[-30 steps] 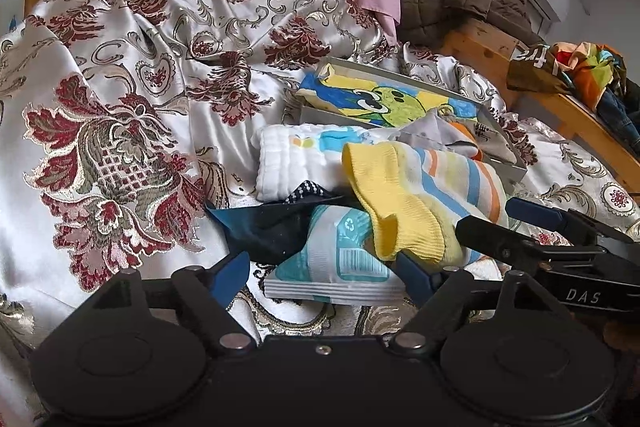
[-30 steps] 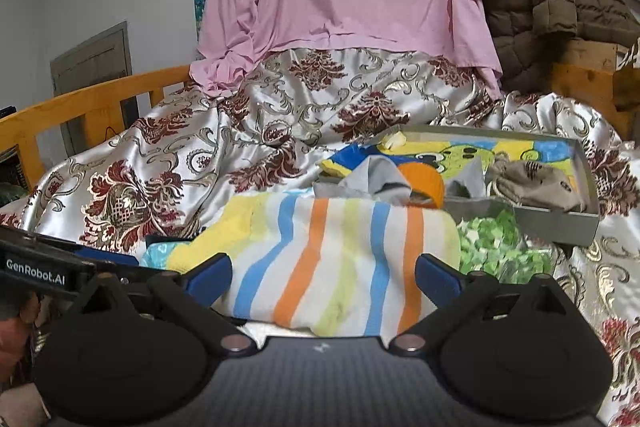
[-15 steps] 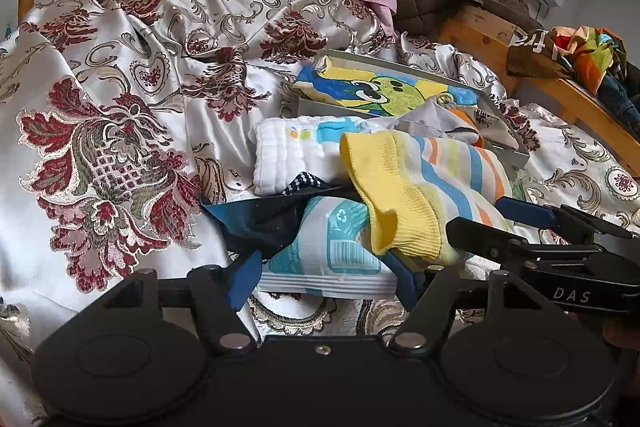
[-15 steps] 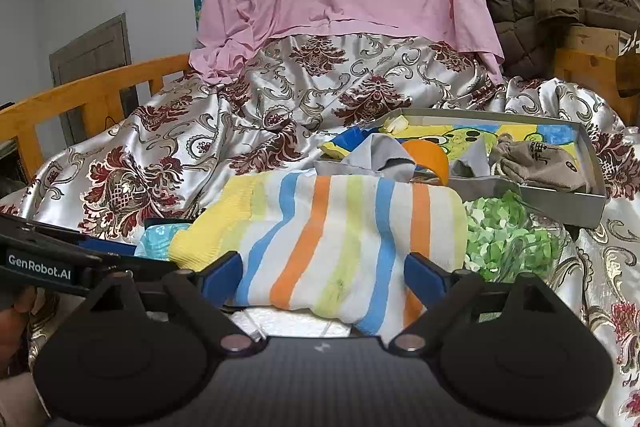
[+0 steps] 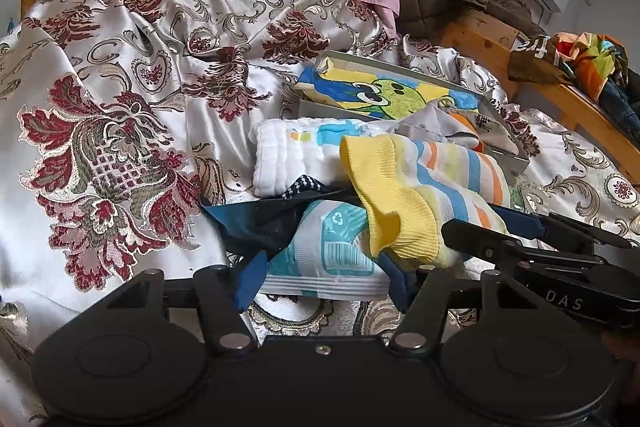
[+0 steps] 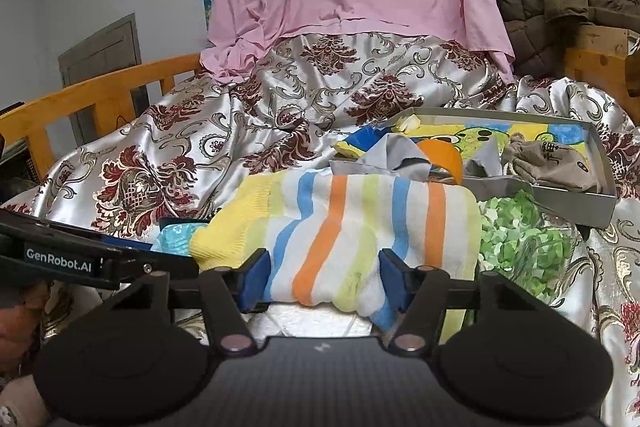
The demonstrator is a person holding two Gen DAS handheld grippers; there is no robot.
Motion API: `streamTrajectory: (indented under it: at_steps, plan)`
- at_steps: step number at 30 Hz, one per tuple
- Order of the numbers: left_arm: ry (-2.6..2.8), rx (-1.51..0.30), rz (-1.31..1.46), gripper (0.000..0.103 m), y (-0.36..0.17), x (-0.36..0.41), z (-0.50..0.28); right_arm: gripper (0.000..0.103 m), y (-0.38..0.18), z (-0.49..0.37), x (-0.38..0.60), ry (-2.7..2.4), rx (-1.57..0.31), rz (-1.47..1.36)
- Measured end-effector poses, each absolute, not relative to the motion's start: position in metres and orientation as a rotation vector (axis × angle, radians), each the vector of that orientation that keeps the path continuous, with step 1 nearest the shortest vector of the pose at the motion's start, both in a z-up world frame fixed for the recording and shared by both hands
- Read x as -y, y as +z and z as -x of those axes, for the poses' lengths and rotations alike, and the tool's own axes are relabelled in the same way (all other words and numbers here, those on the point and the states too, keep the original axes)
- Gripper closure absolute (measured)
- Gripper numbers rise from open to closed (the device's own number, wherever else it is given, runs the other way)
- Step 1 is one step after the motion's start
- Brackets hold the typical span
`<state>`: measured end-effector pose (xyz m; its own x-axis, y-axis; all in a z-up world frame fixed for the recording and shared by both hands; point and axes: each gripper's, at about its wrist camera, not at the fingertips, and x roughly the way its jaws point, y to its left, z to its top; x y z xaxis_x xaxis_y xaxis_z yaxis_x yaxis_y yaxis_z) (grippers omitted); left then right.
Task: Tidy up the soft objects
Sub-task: 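Grasp the striped sock with the right gripper while the left gripper grasps the white-blue tissue packet, then carry the striped sock and tissue packet into the painted tray and open both grippers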
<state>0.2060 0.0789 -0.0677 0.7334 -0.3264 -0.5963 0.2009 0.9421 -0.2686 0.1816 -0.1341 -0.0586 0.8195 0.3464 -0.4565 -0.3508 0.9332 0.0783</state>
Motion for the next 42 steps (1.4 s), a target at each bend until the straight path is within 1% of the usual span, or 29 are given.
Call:
streamTrajectory:
  at_steps: [1,3,6,8,12,16,18,21,22,24,27,32,42]
  plan:
    - [-0.292,-0.689,0.191,0.04,-0.068,-0.079,-0.206,0.046,-0.058,-0.182,0.135,0.371,-0.484,0.0]
    - [-0.294,-0.685,0.191,0.043,-0.067,-0.079,-0.205,0.058,-0.057,-0.182,0.136,0.38,-0.485,-0.019]
    - [-0.3,-0.687,0.19,0.045,-0.066,-0.079,-0.205,0.066,-0.057,-0.182,0.136,0.377,-0.484,-0.017]
    - [-0.31,-0.693,0.19,0.045,-0.067,-0.078,-0.205,0.068,-0.057,-0.181,0.136,0.379,-0.485,-0.016]
    - [-0.317,-0.722,0.184,0.045,-0.071,-0.076,-0.21,0.081,-0.055,-0.181,0.137,0.37,-0.474,-0.022]
    - [-0.324,-0.734,0.156,0.044,-0.073,-0.072,-0.213,0.083,-0.053,-0.18,0.139,0.358,-0.462,-0.027]
    - [-0.329,-0.743,0.148,0.041,-0.073,-0.07,-0.215,0.083,-0.053,-0.18,0.139,0.359,-0.462,-0.027]
    - [-0.336,-0.756,0.137,0.04,-0.075,-0.069,-0.219,0.083,-0.052,-0.179,0.138,0.356,-0.458,-0.021]
    - [-0.338,-0.758,0.133,0.04,-0.075,-0.068,-0.219,0.083,-0.052,-0.178,0.138,0.355,-0.455,-0.02]
    - [-0.33,-0.755,0.11,0.049,-0.075,-0.066,-0.218,0.084,-0.051,-0.177,0.137,0.35,-0.443,-0.009]
    - [-0.322,-0.747,0.104,0.052,-0.072,-0.064,-0.215,0.085,-0.048,-0.175,0.136,0.347,-0.425,0.001]
    - [-0.294,-0.715,0.104,0.055,-0.062,-0.061,-0.204,0.085,-0.038,-0.169,0.141,0.342,-0.393,-0.011]
    - [-0.272,-0.676,0.204,0.055,-0.037,-0.059,-0.171,0.086,-0.007,-0.152,0.165,0.296,-0.3,-0.051]
